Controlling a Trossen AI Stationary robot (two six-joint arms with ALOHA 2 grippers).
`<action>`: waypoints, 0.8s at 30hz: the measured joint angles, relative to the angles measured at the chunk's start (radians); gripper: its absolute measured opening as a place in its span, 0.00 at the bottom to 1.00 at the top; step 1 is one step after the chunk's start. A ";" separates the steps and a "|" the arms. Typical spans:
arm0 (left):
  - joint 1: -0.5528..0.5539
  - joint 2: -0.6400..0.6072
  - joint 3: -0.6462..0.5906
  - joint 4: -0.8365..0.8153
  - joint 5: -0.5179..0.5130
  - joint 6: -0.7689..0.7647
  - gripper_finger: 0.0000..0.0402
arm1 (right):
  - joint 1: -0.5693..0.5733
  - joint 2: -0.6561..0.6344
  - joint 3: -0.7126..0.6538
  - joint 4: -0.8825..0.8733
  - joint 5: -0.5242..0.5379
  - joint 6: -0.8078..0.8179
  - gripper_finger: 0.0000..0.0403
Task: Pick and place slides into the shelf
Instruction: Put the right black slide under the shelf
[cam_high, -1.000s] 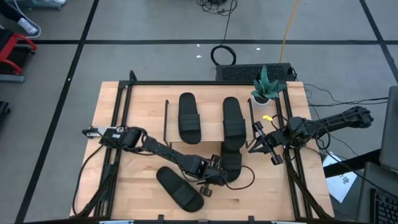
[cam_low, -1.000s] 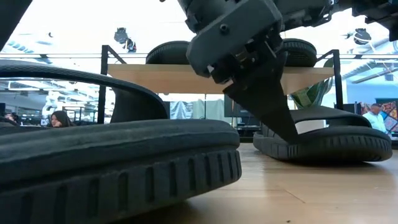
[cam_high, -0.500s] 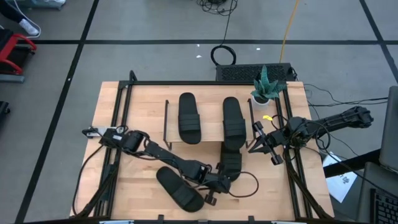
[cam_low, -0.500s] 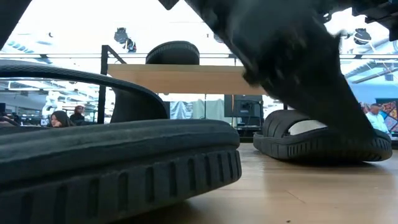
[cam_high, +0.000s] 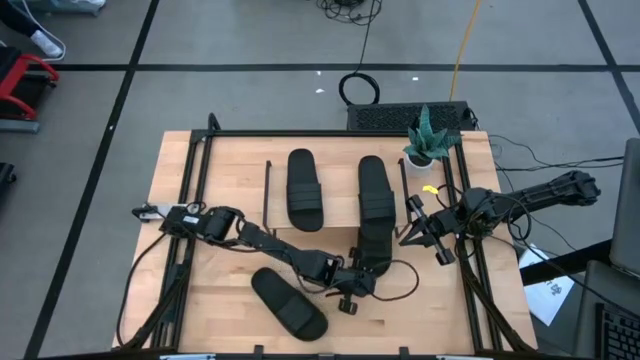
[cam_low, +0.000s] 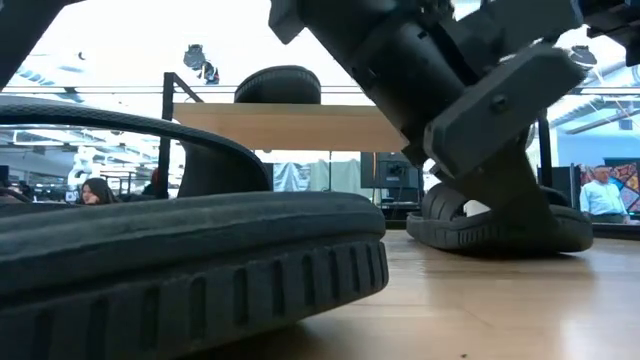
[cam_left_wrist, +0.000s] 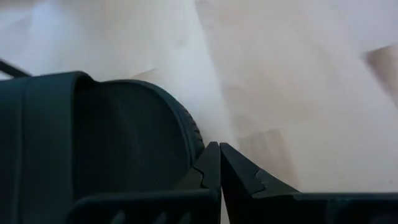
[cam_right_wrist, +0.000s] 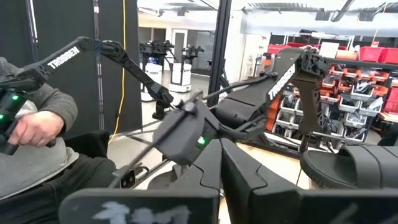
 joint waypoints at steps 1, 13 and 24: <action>0.008 0.000 0.000 -0.002 -0.001 -0.003 0.00 | 0.000 0.000 0.000 0.000 0.000 0.000 0.00; 0.079 0.000 0.000 0.000 -0.039 -0.048 0.00 | 0.000 0.000 0.000 0.000 0.000 0.000 0.00; 0.058 -0.005 0.000 0.001 0.008 -0.029 0.00 | 0.000 0.000 0.000 -0.002 -0.002 0.000 0.00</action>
